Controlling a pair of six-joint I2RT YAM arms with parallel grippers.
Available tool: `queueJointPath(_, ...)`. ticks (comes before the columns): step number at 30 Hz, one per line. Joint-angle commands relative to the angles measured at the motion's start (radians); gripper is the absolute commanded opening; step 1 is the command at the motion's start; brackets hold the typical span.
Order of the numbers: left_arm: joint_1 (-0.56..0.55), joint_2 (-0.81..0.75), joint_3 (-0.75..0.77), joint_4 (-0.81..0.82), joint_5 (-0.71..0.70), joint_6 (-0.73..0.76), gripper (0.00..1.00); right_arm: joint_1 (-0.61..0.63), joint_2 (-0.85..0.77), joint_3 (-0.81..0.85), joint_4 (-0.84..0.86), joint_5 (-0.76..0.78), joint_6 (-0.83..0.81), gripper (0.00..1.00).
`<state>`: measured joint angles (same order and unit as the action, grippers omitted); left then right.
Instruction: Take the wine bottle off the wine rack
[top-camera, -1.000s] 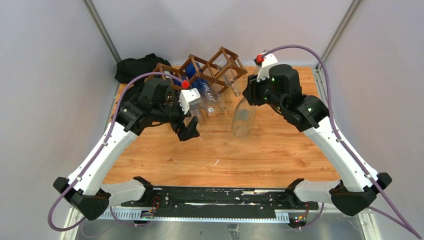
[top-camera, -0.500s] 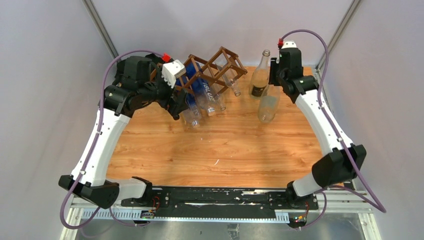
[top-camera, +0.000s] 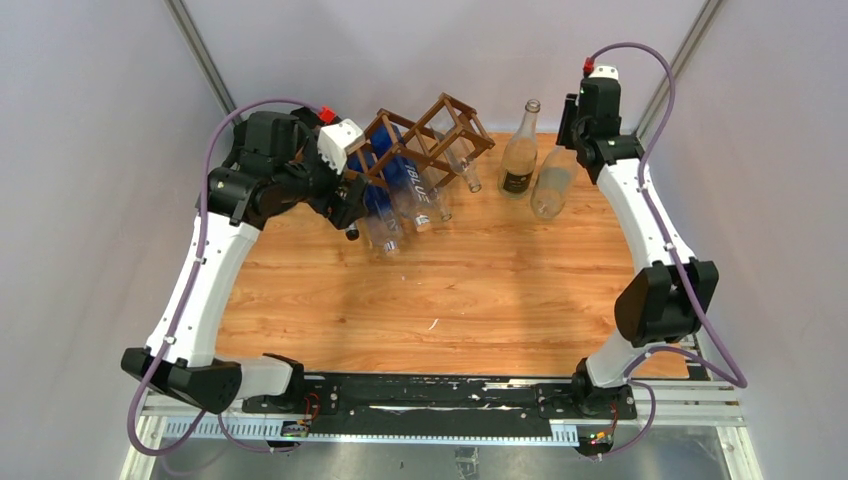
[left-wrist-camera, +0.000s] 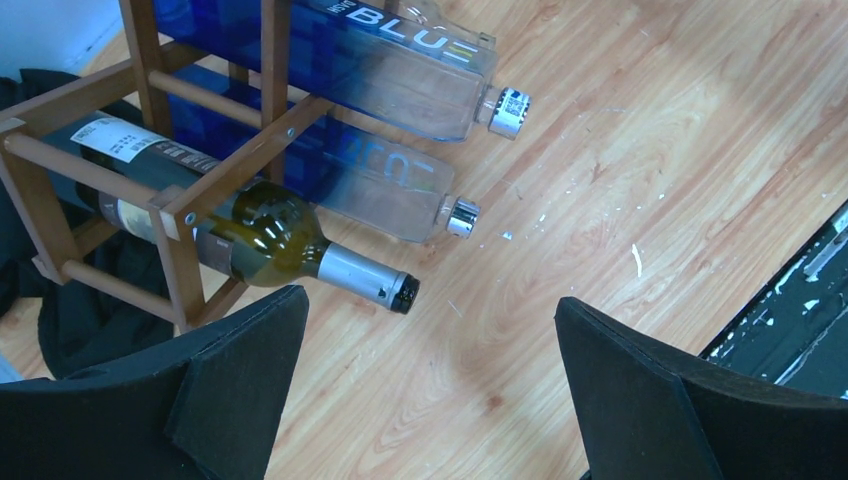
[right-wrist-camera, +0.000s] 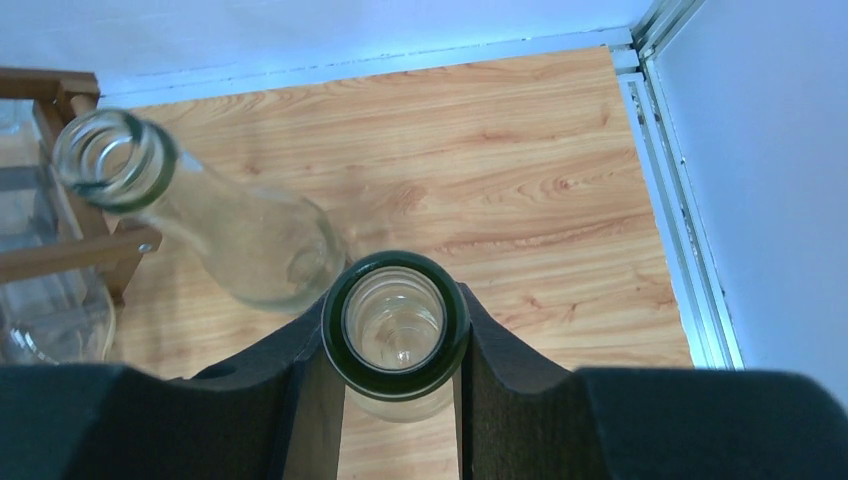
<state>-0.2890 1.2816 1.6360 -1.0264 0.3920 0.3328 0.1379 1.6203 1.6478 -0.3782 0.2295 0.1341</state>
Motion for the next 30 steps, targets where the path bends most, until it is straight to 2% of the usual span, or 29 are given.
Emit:
queueJointPath(1,0.010,0.023,-0.012,-0.006,0.008,0.003,1.00,-0.027,0.010,0.083,0.195,0.005,0.008,0.00)
queueJointPath(18,0.010,0.027,-0.023,-0.006,0.014,0.039,1.00,-0.030,0.194,0.237,0.286,0.038,-0.073,0.00)
queueJointPath(28,0.010,0.024,-0.020,-0.006,0.016,0.018,1.00,-0.027,0.221,0.194,0.299,0.021,-0.036,0.00)
queueJointPath(29,0.010,0.022,-0.021,-0.006,0.016,0.017,1.00,-0.027,0.223,0.193,0.294,0.018,-0.033,0.06)
queueJointPath(30,0.010,0.020,-0.021,-0.006,0.017,0.017,1.00,-0.027,0.223,0.195,0.287,0.013,-0.031,0.17)
